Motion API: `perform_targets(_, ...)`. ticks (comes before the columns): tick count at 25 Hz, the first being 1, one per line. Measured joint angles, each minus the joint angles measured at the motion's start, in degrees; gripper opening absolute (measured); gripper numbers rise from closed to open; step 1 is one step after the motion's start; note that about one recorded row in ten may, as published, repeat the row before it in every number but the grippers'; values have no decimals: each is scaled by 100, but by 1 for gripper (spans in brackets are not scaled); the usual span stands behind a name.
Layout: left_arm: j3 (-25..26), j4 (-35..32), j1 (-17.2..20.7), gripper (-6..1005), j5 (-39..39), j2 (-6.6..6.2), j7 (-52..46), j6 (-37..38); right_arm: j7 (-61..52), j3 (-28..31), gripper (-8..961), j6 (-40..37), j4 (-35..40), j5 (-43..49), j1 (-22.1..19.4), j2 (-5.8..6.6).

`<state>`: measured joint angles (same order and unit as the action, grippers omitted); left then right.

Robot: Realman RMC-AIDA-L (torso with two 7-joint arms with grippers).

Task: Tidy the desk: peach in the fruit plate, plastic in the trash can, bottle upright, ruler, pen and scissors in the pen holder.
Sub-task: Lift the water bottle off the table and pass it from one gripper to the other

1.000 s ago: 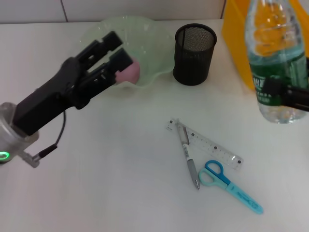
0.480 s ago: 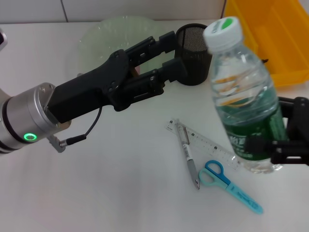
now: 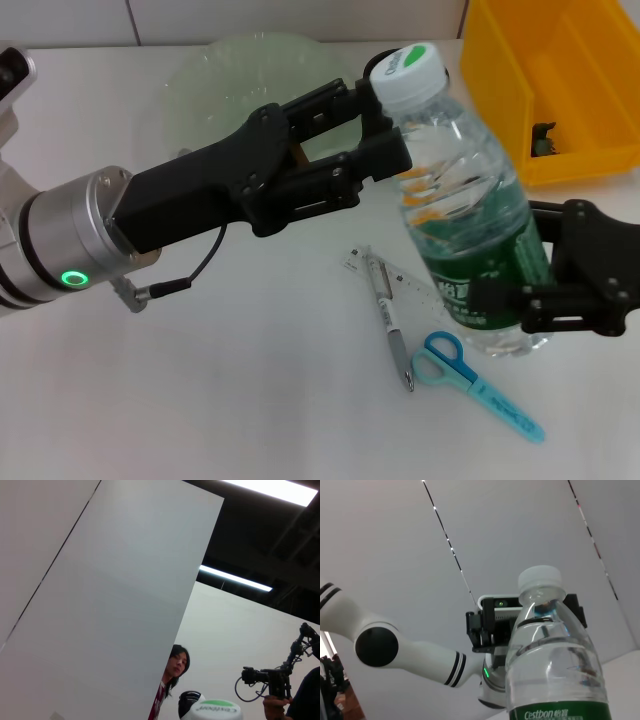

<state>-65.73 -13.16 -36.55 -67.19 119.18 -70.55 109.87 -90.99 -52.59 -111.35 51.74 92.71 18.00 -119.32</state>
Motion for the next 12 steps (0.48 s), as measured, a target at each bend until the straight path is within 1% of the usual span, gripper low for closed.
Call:
perform_targets(4, -9, 21, -20, 780, 3, 0, 2, -22, -1, -307, 803, 191, -40, 3, 33, 0)
perform_targets(12, -26, 40, -37, 780, 16, 0, -9, -132, -9, -410, 810, 258, -89, 2, 123, -8)
